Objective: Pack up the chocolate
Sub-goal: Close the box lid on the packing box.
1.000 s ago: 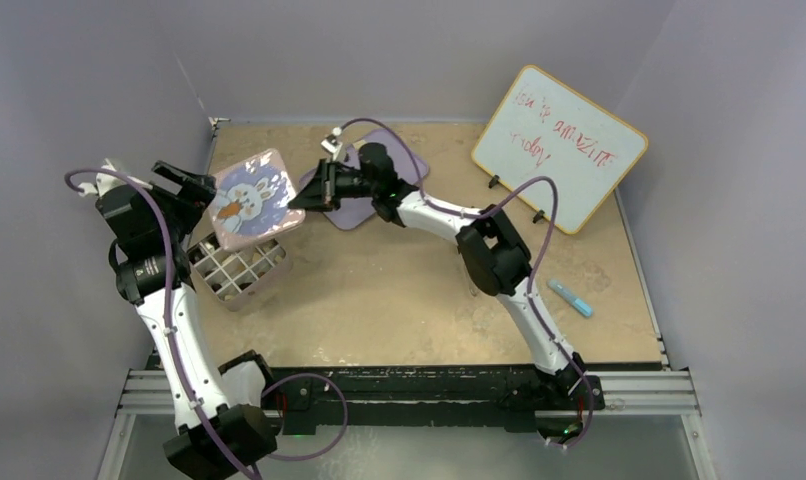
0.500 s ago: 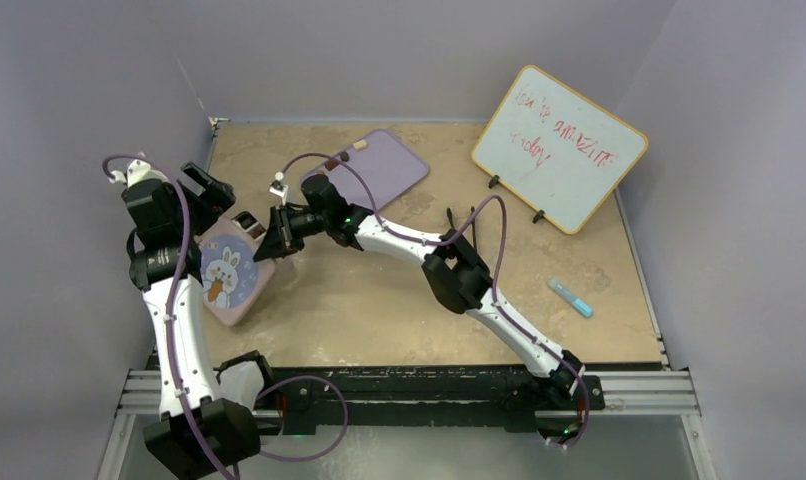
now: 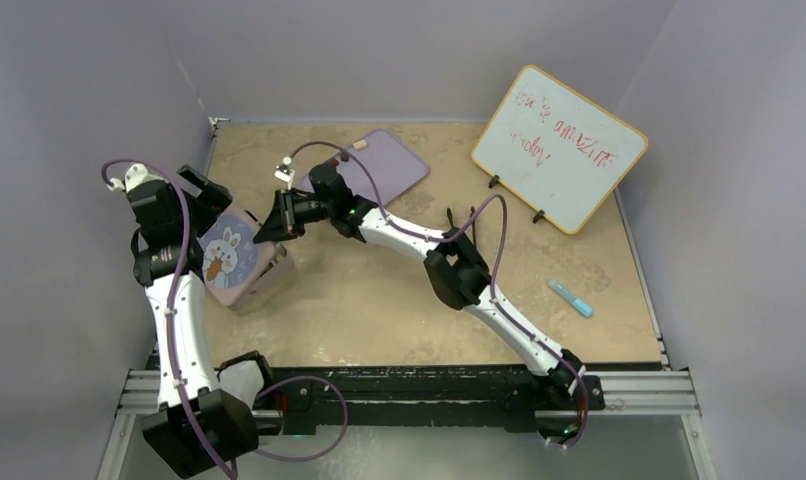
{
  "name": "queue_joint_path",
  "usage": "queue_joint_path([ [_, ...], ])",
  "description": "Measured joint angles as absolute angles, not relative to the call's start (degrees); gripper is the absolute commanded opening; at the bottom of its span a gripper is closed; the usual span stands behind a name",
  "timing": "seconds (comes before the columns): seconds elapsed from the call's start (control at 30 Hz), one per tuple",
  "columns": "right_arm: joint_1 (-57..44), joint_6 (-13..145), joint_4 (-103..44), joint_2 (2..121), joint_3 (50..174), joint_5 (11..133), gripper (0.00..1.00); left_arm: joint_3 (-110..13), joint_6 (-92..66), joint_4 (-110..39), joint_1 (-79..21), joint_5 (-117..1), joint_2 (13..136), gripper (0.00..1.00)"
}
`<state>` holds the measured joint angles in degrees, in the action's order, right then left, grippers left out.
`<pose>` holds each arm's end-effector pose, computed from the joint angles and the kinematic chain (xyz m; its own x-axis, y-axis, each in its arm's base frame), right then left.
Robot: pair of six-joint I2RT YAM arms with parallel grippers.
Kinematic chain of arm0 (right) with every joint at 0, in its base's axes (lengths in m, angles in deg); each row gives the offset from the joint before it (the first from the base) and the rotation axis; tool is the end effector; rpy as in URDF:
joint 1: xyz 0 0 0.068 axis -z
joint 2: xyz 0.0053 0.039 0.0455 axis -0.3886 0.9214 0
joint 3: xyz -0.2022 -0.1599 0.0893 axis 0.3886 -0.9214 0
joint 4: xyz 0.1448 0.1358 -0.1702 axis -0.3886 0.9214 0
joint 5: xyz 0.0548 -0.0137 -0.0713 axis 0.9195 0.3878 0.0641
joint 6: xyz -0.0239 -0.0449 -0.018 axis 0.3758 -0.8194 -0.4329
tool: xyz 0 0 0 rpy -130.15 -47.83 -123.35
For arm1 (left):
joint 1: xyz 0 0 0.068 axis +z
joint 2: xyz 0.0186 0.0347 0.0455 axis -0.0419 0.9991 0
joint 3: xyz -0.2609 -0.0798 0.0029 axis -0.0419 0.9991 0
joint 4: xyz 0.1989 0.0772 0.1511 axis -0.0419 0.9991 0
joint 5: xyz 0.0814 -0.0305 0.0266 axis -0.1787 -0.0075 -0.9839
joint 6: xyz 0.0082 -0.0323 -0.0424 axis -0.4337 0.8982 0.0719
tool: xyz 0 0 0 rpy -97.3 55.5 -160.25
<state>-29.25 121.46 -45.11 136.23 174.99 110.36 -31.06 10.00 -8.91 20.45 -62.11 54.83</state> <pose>0.3553 0.4985 0.2005 -0.8865 -0.1412 -0.4406 -0.4401 -0.0366 0.8972 0.1993 0.0812 0.3413 -0.1351 -0.6751 -0.7252 -0.4919 0.6811 -0.5424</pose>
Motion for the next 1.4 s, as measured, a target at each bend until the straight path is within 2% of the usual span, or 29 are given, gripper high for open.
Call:
queue_joint_path([
  [0.17,-28.24,123.58,-46.40,137.82,175.21,110.33,0.01,-31.06,11.66,-8.82,20.45,-64.53,56.49,0.99],
  [0.3,-27.68,124.37,-46.48,138.37,175.21,110.33,0.01,-29.79,12.91,-9.41,20.80,-65.58,58.76,0.92],
  [0.87,-25.36,128.41,-50.00,140.36,174.75,110.25,0.03,-23.43,13.56,-16.01,25.61,-60.60,67.96,0.76],
  [1.07,-24.40,128.83,-50.64,140.38,174.64,110.01,0.13,-23.45,13.08,-16.21,25.61,-59.02,71.05,0.80],
  [1.23,-23.87,128.87,-51.10,140.38,173.57,109.53,0.18,-23.58,12.62,-16.08,25.61,-59.00,73.39,0.79],
  [1.4,-23.15,127.89,-51.62,140.12,170.03,108.28,0.35,-23.58,12.01,-16.21,25.61,-58.19,75.83,0.75],
])
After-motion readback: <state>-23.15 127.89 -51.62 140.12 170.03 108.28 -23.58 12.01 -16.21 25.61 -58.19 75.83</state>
